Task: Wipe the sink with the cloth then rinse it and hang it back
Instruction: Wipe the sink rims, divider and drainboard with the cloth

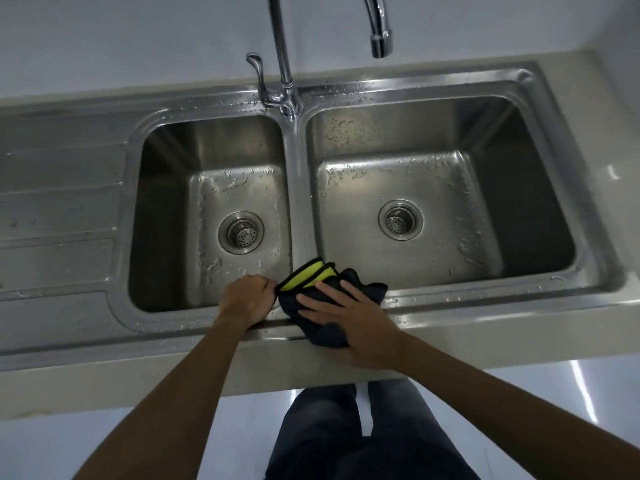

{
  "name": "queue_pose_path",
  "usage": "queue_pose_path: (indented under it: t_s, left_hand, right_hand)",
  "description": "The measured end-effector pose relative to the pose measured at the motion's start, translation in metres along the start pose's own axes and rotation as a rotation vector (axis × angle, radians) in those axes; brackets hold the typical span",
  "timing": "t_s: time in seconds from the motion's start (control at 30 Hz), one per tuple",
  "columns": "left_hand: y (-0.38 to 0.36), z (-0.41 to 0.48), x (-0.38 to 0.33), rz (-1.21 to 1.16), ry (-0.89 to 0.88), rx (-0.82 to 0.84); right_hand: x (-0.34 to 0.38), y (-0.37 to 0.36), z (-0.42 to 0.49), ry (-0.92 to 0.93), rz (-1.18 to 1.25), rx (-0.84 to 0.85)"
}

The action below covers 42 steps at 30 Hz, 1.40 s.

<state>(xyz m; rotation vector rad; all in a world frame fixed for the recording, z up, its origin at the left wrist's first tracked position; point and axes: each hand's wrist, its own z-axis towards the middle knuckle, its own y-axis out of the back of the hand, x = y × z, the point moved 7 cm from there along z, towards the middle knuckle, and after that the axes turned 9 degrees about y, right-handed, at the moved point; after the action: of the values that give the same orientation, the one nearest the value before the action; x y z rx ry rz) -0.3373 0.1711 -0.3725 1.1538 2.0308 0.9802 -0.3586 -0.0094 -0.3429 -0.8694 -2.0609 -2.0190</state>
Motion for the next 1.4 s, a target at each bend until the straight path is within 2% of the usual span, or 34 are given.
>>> queue_pose_path:
  t_s: [0.1,0.3,0.43,0.57,0.63,0.73,0.83,0.97,1.2,1.3,1.4]
  left_hand:
    - [-0.001,0.001,0.003,-0.023,0.03,-0.014]
    - [-0.001,0.002,0.004,-0.021,0.047,-0.046]
    - [-0.004,0.004,0.005,-0.024,0.042,-0.046]
    - [-0.007,0.005,0.009,-0.051,0.072,-0.022]
    - [-0.006,0.009,0.01,-0.122,0.163,-0.015]
    - [0.002,0.014,0.002,-0.391,0.332,-0.073]
    - [0.017,0.018,-0.031,-0.607,0.371,-0.172]
    - [0.03,0.025,-0.07,-0.732,0.408,-0.266]
    - [0.023,0.021,-0.087,-0.611,0.446,-0.431]
    - [0.023,0.022,-0.086,-0.568,0.445,-0.468]
    - [0.024,0.023,-0.088,-0.552,0.465,-0.491]
  right_hand:
    - [-0.013,0.006,-0.025,-0.008,-0.057,-0.035]
    - [-0.05,0.02,-0.09,-0.247,-0.08,-0.054]
    - [-0.043,0.023,-0.059,-0.318,-0.255,-0.039]
    - [-0.032,0.017,-0.011,-0.394,-0.284,-0.076]
    - [-0.027,0.013,-0.007,-0.413,-0.239,-0.085]
    - [-0.028,0.015,-0.021,-0.356,-0.148,-0.155]
    - [-0.042,0.028,-0.05,-0.348,-0.089,-0.218]
    - [-0.084,0.044,-0.118,-0.438,-0.071,-0.216]
    - [-0.172,0.066,-0.246,-0.759,-0.172,-0.066]
    - [-0.17,0.07,-0.235,-0.793,-0.22,-0.079]
    - [-0.146,0.067,-0.197,-0.722,-0.203,-0.163]
